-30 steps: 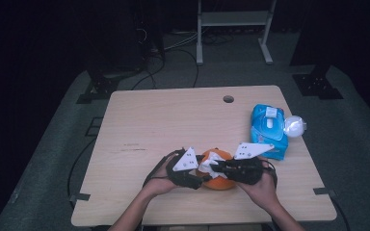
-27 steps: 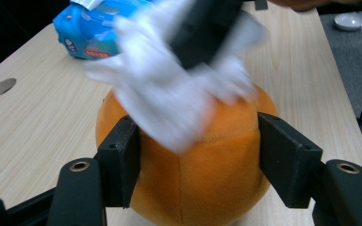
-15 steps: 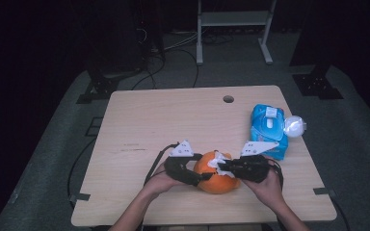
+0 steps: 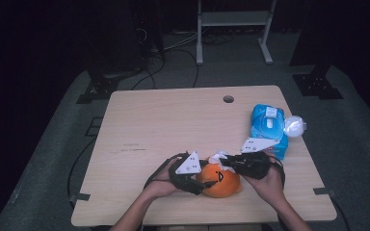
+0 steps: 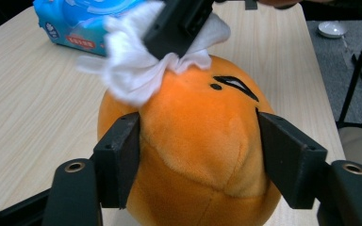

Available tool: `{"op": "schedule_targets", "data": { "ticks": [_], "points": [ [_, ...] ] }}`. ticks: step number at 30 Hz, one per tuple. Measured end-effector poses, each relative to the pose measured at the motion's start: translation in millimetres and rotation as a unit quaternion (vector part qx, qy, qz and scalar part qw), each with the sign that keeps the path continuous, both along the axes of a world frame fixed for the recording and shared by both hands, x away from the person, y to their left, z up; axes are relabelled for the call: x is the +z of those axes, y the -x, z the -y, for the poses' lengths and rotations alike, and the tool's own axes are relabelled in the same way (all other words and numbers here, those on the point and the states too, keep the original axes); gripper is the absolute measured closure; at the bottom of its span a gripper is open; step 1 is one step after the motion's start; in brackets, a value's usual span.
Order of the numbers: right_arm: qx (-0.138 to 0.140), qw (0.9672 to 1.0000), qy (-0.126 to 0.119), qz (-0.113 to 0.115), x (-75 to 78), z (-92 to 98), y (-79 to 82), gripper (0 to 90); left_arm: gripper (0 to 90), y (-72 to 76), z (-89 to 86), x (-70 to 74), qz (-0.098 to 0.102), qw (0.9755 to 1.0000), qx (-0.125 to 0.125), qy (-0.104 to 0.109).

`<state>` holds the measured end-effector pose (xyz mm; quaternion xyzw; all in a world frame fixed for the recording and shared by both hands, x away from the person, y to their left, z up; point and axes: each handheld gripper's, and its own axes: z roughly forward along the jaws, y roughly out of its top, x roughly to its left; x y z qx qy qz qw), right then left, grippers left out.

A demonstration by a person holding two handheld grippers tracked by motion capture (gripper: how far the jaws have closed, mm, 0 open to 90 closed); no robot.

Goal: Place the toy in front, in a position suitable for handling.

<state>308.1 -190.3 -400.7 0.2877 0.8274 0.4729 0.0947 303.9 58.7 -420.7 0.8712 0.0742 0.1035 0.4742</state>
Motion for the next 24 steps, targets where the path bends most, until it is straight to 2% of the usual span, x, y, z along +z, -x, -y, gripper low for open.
{"op": "schedule_targets", "data": {
  "ticks": [2, 3, 5, 7, 8, 10, 13, 15, 17, 19, 21, 24],
  "points": [
    [0.003, 0.9999, -0.005, -0.014, -4.9, 4.6, -1.0, 82.3, 24.4, -4.1, -1.1, 1.1, -0.018, 0.9997, 0.016, 0.006],
    [0.002, 0.9999, -0.003, -0.016, -5.4, 5.6, -0.1, 82.3, 18.9, -7.2, -1.1, 1.3, -0.046, 0.9983, 0.034, 0.010],
    [0.003, 0.9999, -0.003, -0.015, -4.7, 7.4, 2.0, 82.3, 12.9, -10.5, -0.6, -0.3, -0.087, 0.9946, 0.054, 0.015],
    [0.004, 0.9998, -0.005, -0.018, -4.6, 9.0, 4.2, 82.4, 13.0, -11.6, 0.9, -3.2, -0.115, 0.9917, 0.056, 0.013],
    [0.006, 0.9998, -0.008, -0.019, -4.8, 9.1, 5.6, 82.4, 15.6, -10.7, 1.3, -3.1, -0.113, 0.9919, 0.056, 0.013],
    [0.010, 0.9998, -0.006, -0.016, -2.8, 6.3, 9.6, 82.4, 23.0, -6.8, 2.5, -0.8, -0.086, 0.9953, 0.045, 0.001],
    [0.027, 0.9996, -0.009, -0.007, 1.9, -2.2, 15.4, 82.4, 27.3, 0.6, 5.4, 1.2, -0.042, 0.9987, 0.025, -0.016],
    [0.057, 0.9979, -0.029, -0.004, 6.8, -13.7, 19.9, 82.5, 29.9, 5.7, 7.4, 2.6, -0.008, 0.9996, 0.004, -0.028],
    [0.061, 0.9979, -0.021, 0.010, 10.6, -19.7, 21.9, 82.6, 31.5, 11.0, 9.0, 3.5, 0.025, 0.9988, -0.014, -0.041],
    [0.059, 0.9980, -0.016, 0.014, 11.9, -20.1, 21.2, 82.6, 32.2, 10.0, 7.9, 3.0, 0.028, 0.9987, -0.014, -0.041],
    [0.046, 0.9987, -0.013, 0.016, 11.5, -15.6, 16.9, 82.6, 32.4, 7.3, 5.1, 0.9, 0.026, 0.9988, -0.010, -0.041],
    [0.013, 0.9999, -0.006, 0.002, 4.7, -1.9, 8.0, 82.6, 31.5, 0.7, 0.4, -3.7, 0.011, 0.9993, 0.002, -0.034]
  ]
}}
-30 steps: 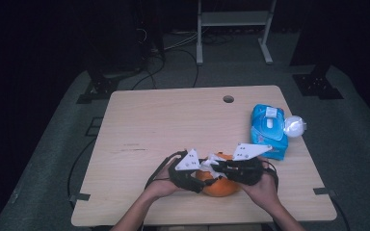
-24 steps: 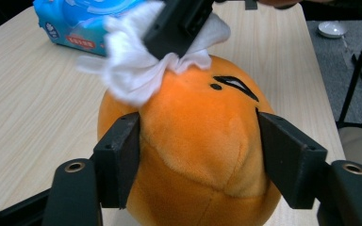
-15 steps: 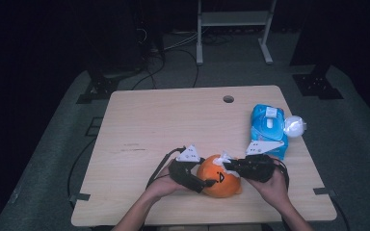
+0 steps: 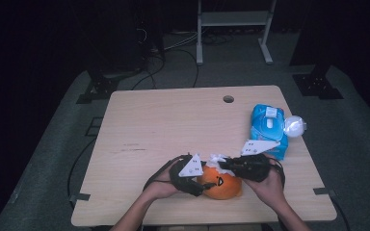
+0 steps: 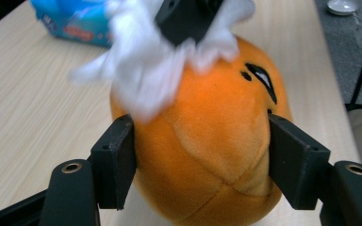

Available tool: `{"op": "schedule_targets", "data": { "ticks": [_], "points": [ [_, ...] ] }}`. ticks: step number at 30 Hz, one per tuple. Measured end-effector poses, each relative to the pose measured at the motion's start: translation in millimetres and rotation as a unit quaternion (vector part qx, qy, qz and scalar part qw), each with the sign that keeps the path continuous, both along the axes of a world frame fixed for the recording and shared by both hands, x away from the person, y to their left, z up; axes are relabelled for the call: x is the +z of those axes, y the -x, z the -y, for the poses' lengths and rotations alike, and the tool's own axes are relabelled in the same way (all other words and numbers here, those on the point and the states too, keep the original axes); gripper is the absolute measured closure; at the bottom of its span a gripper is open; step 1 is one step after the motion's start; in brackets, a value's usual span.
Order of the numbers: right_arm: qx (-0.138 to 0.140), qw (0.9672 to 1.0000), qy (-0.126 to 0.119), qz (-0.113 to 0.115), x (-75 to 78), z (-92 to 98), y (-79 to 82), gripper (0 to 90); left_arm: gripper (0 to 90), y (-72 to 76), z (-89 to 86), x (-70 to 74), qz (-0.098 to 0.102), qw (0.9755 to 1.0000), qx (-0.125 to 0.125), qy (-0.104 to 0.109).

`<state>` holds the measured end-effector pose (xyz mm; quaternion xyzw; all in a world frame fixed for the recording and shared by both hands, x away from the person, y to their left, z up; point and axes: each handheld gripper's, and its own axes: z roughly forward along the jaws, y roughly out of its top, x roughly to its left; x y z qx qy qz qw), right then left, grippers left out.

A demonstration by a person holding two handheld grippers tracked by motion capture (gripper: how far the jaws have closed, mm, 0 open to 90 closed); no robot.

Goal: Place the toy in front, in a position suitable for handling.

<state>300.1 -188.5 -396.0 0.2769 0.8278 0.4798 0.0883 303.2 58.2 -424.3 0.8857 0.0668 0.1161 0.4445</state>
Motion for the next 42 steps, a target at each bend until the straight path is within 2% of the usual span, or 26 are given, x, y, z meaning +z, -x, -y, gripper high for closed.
{"op": "schedule_targets", "data": {
  "ticks": [1, 3, 4, 5, 6, 8, 9, 11, 13, 14, 16, 18, 22, 24, 26, 28, 29, 30, 31, 32, 36, 39, 42],
  "points": [
    [-0.013, 0.9999, -0.003, -0.008, -5.9, 8.0, -3.3, 82.6, 28.1, -2.3, -1.6, -0.5, -0.007, 1.0000, 0.007, 0.001],
    [-0.017, 0.9998, -0.002, -0.009, -8.0, 9.2, -3.2, 82.6, 25.8, -6.2, -2.8, 0.1, -0.026, 0.9995, 0.018, 0.008],
    [-0.022, 0.9997, 0.004, -0.003, -10.2, 8.2, -2.1, 82.7, 19.1, -7.5, -3.5, 2.6, -0.029, 0.9994, 0.018, 0.005],
    [-0.024, 0.9997, 0.004, -0.001, -10.3, 6.8, -1.7, 82.6, 16.0, -7.3, -4.7, 9.6, -0.026, 0.9993, 0.019, 0.017],
    [-0.024, 0.9997, 0.004, -0.001, -10.3, 6.8, -1.7, 82.6, 14.8, -7.3, -4.7, 9.6, -0.026, 0.9993, 0.019, 0.017],
    [-0.023, 0.9997, 0.003, 0.004, -9.8, 2.8, -0.4, 82.6, 14.7, -6.2, -5.1, 15.2, -0.028, 0.9986, 0.014, 0.043],
    [-0.017, 0.9998, -0.004, 0.004, -9.5, -0.1, 0.4, 82.6, 14.8, -6.1, -3.7, 15.7, -0.030, 0.9983, 0.010, 0.049],
    [0.000, 0.9999, -0.006, 0.012, -9.1, -9.5, 3.6, 82.5, 17.5, -5.8, -0.2, 10.6, -0.032, 0.9990, 0.007, 0.031],
    [0.002, 0.9997, 0.010, 0.022, -7.3, -16.5, 6.2, 82.4, 20.7, -8.1, -3.3, 3.6, -0.048, 0.9981, 0.016, 0.034],
    [0.002, 0.9997, 0.010, 0.022, -7.3, -16.5, 6.2, 82.4, 21.0, -8.1, -3.3, 3.6, -0.048, 0.9981, 0.016, 0.034],
    [-0.010, 0.9997, 0.011, 0.020, -8.4, -10.4, 3.2, 82.4, 21.1, -9.8, -6.5, 0.7, -0.047, 0.9986, 0.022, 0.015],
    [-0.022, 0.9996, 0.012, 0.013, -10.6, -1.3, -0.3, 82.4, 22.4, -12.3, -11.5, -2.9, -0.060, 0.9977, 0.024, 0.020],
    [-0.042, 0.9991, 0.011, -0.001, -16.0, 16.8, -3.2, 82.4, 23.6, -13.2, -13.3, -3.9, -0.058, 0.9979, 0.024, 0.014],
    [-0.043, 0.9990, 0.007, -0.009, -16.6, 19.5, -3.2, 82.3, 23.2, -13.1, -12.3, -3.1, -0.056, 0.9981, 0.022, 0.014],
    [-0.039, 0.9992, 0.011, -0.003, -16.6, 16.5, -2.0, 82.2, 18.2, -12.4, -10.8, 0.8, -0.046, 0.9986, 0.021, 0.017],
    [-0.034, 0.9993, 0.012, 0.007, -15.9, 10.7, -1.0, 82.0, 14.7, -8.9, -8.6, 6.1, -0.023, 0.9988, 0.017, 0.039],
    [-0.030, 0.9995, 0.006, 0.007, -15.3, 7.5, -1.1, 81.9, 15.2, -6.9, -6.0, 8.0, -0.023, 0.9984, 0.008, 0.050],
    [-0.023, 0.9997, -0.003, 0.009, -14.5, 4.0, -1.3, 81.9, 17.1, -4.6, -2.6, 8.8, -0.016, 0.9989, 0.002, 0.045],
    [-0.016, 0.9998, -0.002, 0.014, -13.2, 0.1, -0.7, 81.8, 20.4, -2.2, 0.8, 7.4, 0.004, 0.9998, 0.001, 0.019],
    [-0.013, 0.9997, 0.006, 0.022, -11.7, -3.9, 0.0, 81.8, 24.3, -1.9, 1.5, 5.6, 0.011, 0.9999, 0.001, 0.010],
    [-0.013, 0.9999, 0.005, 0.008, -13.5, 1.0, -2.1, 81.9, 33.0, -12.8, -9.7, -1.2, -0.026, 0.9990, 0.026, 0.027],
    [-0.015, 0.9999, 0.007, -0.002, -16.6, 8.8, -2.7, 81.9, 35.0, -23.0, -22.2, -4.7, -0.047, 0.9967, 0.052, 0.040],
    [0.002, 0.9999, 0.002, -0.015, -17.8, 11.4, 1.9, 81.8, 35.1, -29.0, -30.3, -7.6, -0.062, 0.9941, 0.072, 0.053]
  ]
}}
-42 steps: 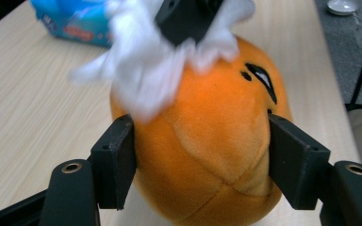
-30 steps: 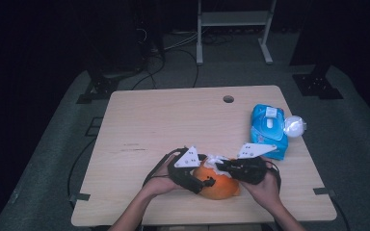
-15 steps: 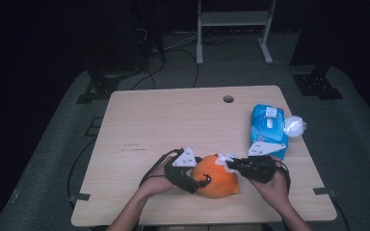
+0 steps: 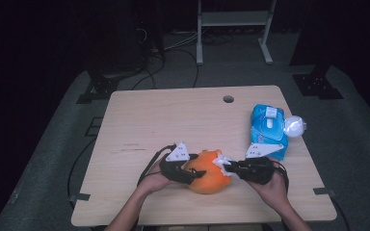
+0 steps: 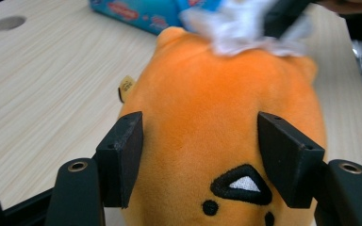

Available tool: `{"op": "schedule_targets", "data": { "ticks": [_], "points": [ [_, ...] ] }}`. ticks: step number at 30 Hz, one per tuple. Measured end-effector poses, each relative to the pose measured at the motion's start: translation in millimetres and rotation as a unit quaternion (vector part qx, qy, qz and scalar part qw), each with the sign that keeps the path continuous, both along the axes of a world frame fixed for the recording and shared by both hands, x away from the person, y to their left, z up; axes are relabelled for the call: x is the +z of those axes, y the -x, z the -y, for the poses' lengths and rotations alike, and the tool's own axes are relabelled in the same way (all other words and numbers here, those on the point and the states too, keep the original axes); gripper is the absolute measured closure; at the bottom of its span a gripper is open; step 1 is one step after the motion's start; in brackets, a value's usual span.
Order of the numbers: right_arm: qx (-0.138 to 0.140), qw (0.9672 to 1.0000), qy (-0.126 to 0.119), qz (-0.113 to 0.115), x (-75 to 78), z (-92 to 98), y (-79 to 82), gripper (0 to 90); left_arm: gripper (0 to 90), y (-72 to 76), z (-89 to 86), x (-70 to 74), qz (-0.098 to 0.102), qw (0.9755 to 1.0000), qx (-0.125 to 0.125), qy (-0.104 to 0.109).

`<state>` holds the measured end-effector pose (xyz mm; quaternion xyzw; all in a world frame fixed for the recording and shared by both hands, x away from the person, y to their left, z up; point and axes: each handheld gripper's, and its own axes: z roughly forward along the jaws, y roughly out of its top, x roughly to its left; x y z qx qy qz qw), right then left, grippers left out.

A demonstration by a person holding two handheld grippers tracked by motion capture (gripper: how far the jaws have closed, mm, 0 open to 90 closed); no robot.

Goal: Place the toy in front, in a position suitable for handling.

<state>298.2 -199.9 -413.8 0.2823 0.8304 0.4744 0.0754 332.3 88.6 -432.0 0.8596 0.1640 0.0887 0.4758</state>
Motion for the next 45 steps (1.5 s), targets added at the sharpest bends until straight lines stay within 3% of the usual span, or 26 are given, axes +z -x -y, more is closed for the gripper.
{"op": "schedule_targets", "data": {
  "ticks": [3, 6, 10, 13, 15, 18, 22, 30, 36, 41, 43, 44, 45],
  "points": [
    [0.032, 0.9994, -0.006, -0.004, 2.6, -5.6, 7.5, 81.8, 34.0, -3.9, -4.2, -1.8, -0.011, 0.9998, 0.011, 0.009],
    [0.032, 0.9995, -0.002, 0.000, 2.6, -7.8, 7.9, 81.8, 34.3, -2.9, -3.6, -2.5, -0.011, 0.9998, 0.007, 0.012],
    [0.011, 0.9999, -0.006, 0.000, 1.8, -4.5, 1.8, 82.0, 35.9, 3.1, 2.2, -2.1, 0.003, 0.9997, -0.023, 0.007],
    [-0.011, 0.9998, -0.017, -0.001, 0.4, -3.5, -8.5, 82.0, 37.1, 11.5, 10.6, -1.0, 0.020, 0.9979, -0.062, -0.008],
    [-0.020, 0.9996, -0.022, -0.002, -1.5, -2.9, -17.2, 82.0, 36.5, 15.1, 13.8, -0.2, 0.025, 0.9971, -0.070, -0.014],
    [-0.023, 0.9991, -0.031, -0.013, -4.0, -0.5, -23.5, 81.9, 36.3, 11.9, 11.3, -1.3, 0.018, 0.9979, -0.062, -0.008],
    [-0.016, 0.9995, -0.018, -0.022, -4.8, 1.7, -16.3, 81.7, 36.7, 5.4, 7.8, -2.1, 0.007, 0.9995, -0.031, 0.000],
    [0.010, 0.9991, -0.010, -0.041, -2.5, 7.5, -3.0, 81.2, 36.5, -5.0, -0.2, -3.9, -0.023, 0.9994, 0.015, 0.020],
    [0.016, 0.9992, -0.006, -0.036, 0.0, 0.1, -2.6, 81.3, 33.8, 1.2, 8.5, -2.4, -0.014, 0.9998, 0.000, 0.014],
    [0.025, 0.9995, -0.006, -0.017, 1.7, -12.6, -3.4, 81.2, 32.1, 10.5, 18.2, 0.7, 0.012, 0.9995, -0.028, -0.007],
    [0.027, 0.9994, -0.006, -0.021, 0.4, -13.3, -4.3, 81.4, 30.0, 9.7, 15.6, 2.2, 0.008, 0.9995, -0.031, -0.001],
    [0.031, 0.9992, -0.005, -0.025, -0.9, -11.4, -3.6, 81.4, 21.7, 8.1, 13.7, 3.4, 0.003, 0.9996, -0.028, 0.006],
    [0.031, 0.9992, -0.005, -0.025, -0.9, -11.4, -3.6, 81.4, 21.7, 5.9, 12.6, 4.4, -0.003, 0.9998, -0.017, 0.009]
  ]
}}
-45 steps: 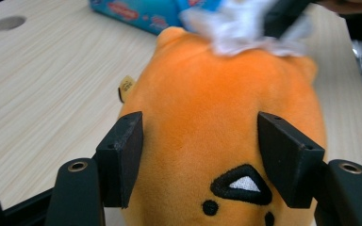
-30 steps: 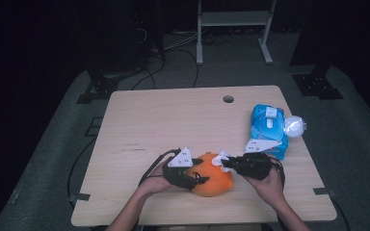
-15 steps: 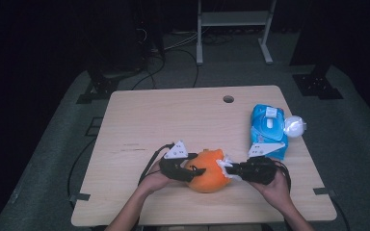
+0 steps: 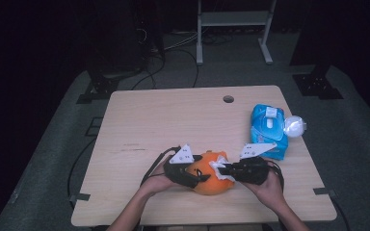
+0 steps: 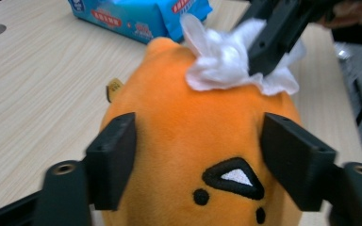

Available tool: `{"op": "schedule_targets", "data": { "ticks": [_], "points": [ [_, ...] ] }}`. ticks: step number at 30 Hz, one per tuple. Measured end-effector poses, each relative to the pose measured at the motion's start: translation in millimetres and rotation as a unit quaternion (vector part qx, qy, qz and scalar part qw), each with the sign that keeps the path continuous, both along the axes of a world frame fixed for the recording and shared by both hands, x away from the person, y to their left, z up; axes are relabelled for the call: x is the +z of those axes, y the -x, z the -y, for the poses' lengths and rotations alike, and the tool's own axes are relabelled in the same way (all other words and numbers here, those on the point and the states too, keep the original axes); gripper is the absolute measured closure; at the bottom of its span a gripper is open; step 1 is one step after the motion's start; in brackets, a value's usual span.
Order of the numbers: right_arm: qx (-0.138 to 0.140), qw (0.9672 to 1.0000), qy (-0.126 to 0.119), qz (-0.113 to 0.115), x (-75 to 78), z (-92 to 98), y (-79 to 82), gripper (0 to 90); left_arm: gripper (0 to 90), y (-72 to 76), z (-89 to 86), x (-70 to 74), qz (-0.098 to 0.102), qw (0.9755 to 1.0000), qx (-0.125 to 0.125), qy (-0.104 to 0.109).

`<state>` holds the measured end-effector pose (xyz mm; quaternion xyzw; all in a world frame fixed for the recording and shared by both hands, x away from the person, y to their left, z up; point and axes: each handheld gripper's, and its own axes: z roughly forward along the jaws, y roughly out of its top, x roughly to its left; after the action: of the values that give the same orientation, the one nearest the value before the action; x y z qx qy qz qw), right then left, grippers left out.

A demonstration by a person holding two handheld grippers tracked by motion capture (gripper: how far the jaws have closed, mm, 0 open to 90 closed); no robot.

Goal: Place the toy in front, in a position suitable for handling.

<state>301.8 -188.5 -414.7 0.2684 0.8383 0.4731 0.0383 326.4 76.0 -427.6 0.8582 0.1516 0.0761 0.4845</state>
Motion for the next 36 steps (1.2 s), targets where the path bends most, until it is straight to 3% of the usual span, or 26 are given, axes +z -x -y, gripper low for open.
{"op": "schedule_targets", "data": {
  "ticks": [2, 4, 8, 11, 14, 17, 18, 21, 22, 25, 27, 28, 31, 32, 34, 36],
  "points": [
    [0.004, 1.0000, 0.002, -0.006, -1.4, 1.7, 2.0, 80.9, 10.7, -4.3, -0.4, -0.8, -0.026, 0.9995, 0.019, 0.001],
    [0.008, 0.9999, -0.003, -0.015, -3.3, 4.1, 2.7, 80.8, 13.8, -3.7, 1.2, -4.2, -0.035, 0.9994, 0.007, 0.000],
    [-0.002, 0.9999, -0.007, -0.008, -1.0, 7.5, 0.8, 81.3, 24.8, 4.0, 7.1, -1.2, 0.001, 0.9997, -0.012, -0.020],
    [-0.043, 0.9989, -0.017, 0.010, 5.4, 9.2, -11.5, 81.3, 27.1, 11.4, 12.8, -1.0, 0.018, 0.9990, -0.034, -0.024],
    [-0.052, 0.9984, -0.023, 0.002, 3.8, 10.8, -17.9, 81.3, 26.4, 16.1, 16.5, 2.6, 0.031, 0.9980, -0.042, -0.036],
    [-0.038, 0.9992, -0.016, -0.002, -1.0, 9.7, -15.3, 80.6, 18.0, 11.0, 11.9, 5.1, 0.006, 0.9989, -0.041, -0.024],
    [-0.025, 0.9997, -0.004, 0.005, -0.4, 8.6, -9.1, 80.4, 11.6, 7.9, 9.4, 6.4, -0.008, 0.9992, -0.035, -0.015],
    [-0.004, 0.9999, 0.001, 0.011, 0.4, 9.1, -2.5, 80.2, 8.2, 1.1, 3.0, 7.1, -0.045, 0.9989, -0.010, 0.007],
    [0.011, 0.9998, 0.003, 0.015, 1.6, 10.4, 2.4, 79.6, 4.7, 0.0, 2.5, 5.7, -0.052, 0.9986, -0.007, 0.008],
    [0.021, 0.9996, 0.007, 0.018, 2.7, 10.5, 5.3, 79.3, 4.4, -0.5, 7.2, -0.6, -0.075, 0.9971, -0.016, 0.002],
    [0.023, 0.9996, 0.006, 0.017, 3.2, 9.5, 5.9, 79.2, 9.3, 1.2, 12.2, -4.7, -0.087, 0.9958, -0.030, -0.006],
    [0.025, 0.9995, 0.005, 0.016, 3.4, 9.2, 5.7, 79.2, 9.3, 2.5, 13.6, -5.8, -0.082, 0.9959, -0.036, -0.016],
    [0.020, 0.9996, 0.000, 0.017, 3.4, 9.8, 5.4, 79.4, 22.8, 5.6, 12.6, -1.1, -0.056, 0.9972, -0.038, -0.031],
    [0.012, 0.9996, -0.004, 0.025, 5.0, 10.2, 5.6, 80.1, 30.2, 7.2, 12.2, 0.4, -0.038, 0.9981, -0.038, -0.030],
    [0.004, 0.9995, -0.006, 0.032, 7.5, 10.7, 6.0, 80.3, 32.4, 11.6, 11.9, 4.0, 0.005, 0.9991, -0.040, -0.012],
    [-0.010, 0.9983, -0.022, 0.053, 14.8, 12.4, 6.6, 80.5, 36.1, 17.2, 13.8, 10.8, 0.065, 0.9972, -0.036, -0.004]
  ]
}}
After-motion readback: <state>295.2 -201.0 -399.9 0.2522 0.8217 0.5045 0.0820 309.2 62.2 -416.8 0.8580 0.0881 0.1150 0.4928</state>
